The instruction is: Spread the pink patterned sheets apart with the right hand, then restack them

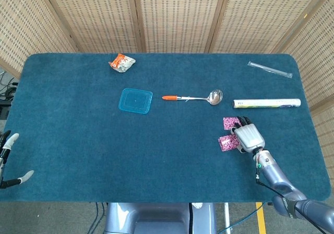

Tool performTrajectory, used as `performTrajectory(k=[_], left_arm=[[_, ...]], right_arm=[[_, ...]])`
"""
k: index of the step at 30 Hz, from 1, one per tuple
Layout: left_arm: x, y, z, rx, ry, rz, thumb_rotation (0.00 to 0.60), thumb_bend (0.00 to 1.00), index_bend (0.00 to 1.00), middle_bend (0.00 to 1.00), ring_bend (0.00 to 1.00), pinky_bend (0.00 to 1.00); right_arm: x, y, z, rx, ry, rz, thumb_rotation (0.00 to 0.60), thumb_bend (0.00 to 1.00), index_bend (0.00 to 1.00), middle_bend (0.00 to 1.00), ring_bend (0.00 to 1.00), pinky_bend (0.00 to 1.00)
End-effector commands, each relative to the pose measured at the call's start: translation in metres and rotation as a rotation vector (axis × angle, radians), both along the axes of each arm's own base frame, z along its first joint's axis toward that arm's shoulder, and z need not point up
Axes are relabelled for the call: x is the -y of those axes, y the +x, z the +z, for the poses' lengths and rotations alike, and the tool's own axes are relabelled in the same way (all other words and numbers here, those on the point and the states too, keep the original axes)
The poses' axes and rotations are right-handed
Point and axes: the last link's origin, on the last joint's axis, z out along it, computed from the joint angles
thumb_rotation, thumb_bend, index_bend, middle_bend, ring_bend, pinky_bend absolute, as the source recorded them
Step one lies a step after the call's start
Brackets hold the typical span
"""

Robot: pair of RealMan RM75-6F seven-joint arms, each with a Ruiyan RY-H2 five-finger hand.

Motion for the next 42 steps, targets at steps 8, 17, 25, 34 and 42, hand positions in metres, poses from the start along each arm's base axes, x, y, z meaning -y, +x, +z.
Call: performTrajectory(k=[8, 17, 25, 34, 42], left_arm=[[0.0, 0.0, 0.0, 0.002, 0.005, -0.012, 0.472, 0.0, 0.07, 0.0, 0.0, 0.0], [-0.002, 0.002, 0.0, 0.003, 0.003, -0.016, 0.469, 0.0, 0.07, 0.0, 0.0, 0.0], [-0.002, 0.001, 0.001, 0.005, 0.004, -0.017, 0.47, 0.0, 0.07, 0.0, 0.0, 0.0], [0.0, -0.003, 0.004, 0.007, 0.012, -0.008, 0.47, 0.0, 0.07, 0.0, 0.0, 0.0], [0.001, -0.006, 0.005, 0.009, 0.011, -0.003, 0.471, 0.0, 0.07, 0.0, 0.0, 0.0]], right_arm=[[0.0, -0.003, 0.0, -0.006, 0.0, -0.005, 0.6, 0.24, 0.3, 0.22, 0.0, 0.06], [0.014, 0.017, 0.011, 0.023, -0.025, 0.017, 0.6, 0.24, 0.3, 0.25, 0.03, 0.06], [0.031, 0.037, 0.019, 0.047, -0.049, 0.014, 0.6, 0.24, 0.3, 0.33, 0.15, 0.06], [0.045, 0.044, 0.014, 0.042, -0.066, -0.024, 0.6, 0.25, 0.3, 0.36, 0.19, 0.06], [0.054, 0.038, 0.009, 0.011, -0.091, -0.067, 0.6, 0.25, 0.3, 0.33, 0.18, 0.06]])
